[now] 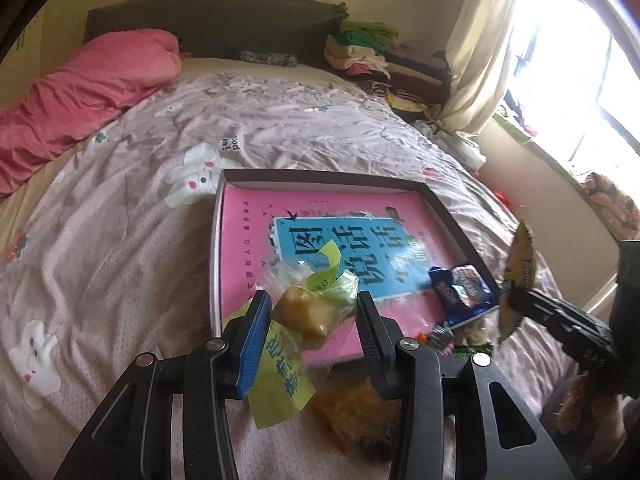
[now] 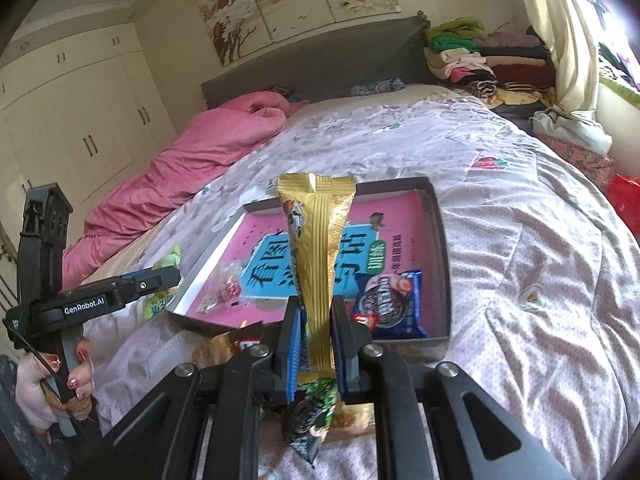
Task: Organize snacks
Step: 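Carry the gold bar with the right tool while the left tool carries the yellow-green bag over the tray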
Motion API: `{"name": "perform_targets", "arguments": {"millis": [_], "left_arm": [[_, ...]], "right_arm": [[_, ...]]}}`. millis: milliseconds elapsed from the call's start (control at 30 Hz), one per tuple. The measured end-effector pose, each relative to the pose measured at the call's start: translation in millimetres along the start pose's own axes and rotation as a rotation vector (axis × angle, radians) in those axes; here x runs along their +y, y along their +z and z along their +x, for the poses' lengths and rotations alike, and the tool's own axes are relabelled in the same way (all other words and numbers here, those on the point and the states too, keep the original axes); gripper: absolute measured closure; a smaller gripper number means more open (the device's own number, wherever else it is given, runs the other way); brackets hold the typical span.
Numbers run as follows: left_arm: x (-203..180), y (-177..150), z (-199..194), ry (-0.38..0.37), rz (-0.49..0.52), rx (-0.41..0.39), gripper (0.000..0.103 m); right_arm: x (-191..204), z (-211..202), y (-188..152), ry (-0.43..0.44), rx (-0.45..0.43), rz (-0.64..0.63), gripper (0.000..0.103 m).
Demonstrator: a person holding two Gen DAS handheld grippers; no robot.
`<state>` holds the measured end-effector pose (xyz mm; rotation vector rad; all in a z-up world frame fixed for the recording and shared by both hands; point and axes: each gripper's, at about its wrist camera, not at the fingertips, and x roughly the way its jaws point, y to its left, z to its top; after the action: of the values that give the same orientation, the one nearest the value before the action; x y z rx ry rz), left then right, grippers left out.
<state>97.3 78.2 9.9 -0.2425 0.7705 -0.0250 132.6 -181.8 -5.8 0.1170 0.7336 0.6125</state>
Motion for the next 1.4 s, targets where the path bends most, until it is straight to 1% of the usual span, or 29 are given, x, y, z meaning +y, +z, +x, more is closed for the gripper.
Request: {"name": "perform_targets", "arguments": {"millis": [333,667,900,1100,1300,1400], "left_arm": [[2,-3,25,0.051,0.014,0.017,0.059],[-3,-11,42,0.076,0.055,0.049,0.059],[-1,-12,44,0.064,0.048,0.055,0.059],[-3,-15,49,0.060,0.051,0.078,0.059],[-2,-18,51,0.039,0.020,0.102,0.058],[-6,-20,52,0.047,0.040,0.109,0.058]], "right_arm": [[-12,2,8,-0.037,-0.026,0.015,0.089],[-18,11,17,-0.069,-0.039,0.014,0.088],[-14,27,22,-0.066,-0.030,0.010,0.089],[-10,42,26,-0.058,-0.011,0.010,0.088],[-5,58,27,-0.044,0.017,0.005,0.089],[-2,63,27,-0.037,0.024,-0.003,0.088]]}}
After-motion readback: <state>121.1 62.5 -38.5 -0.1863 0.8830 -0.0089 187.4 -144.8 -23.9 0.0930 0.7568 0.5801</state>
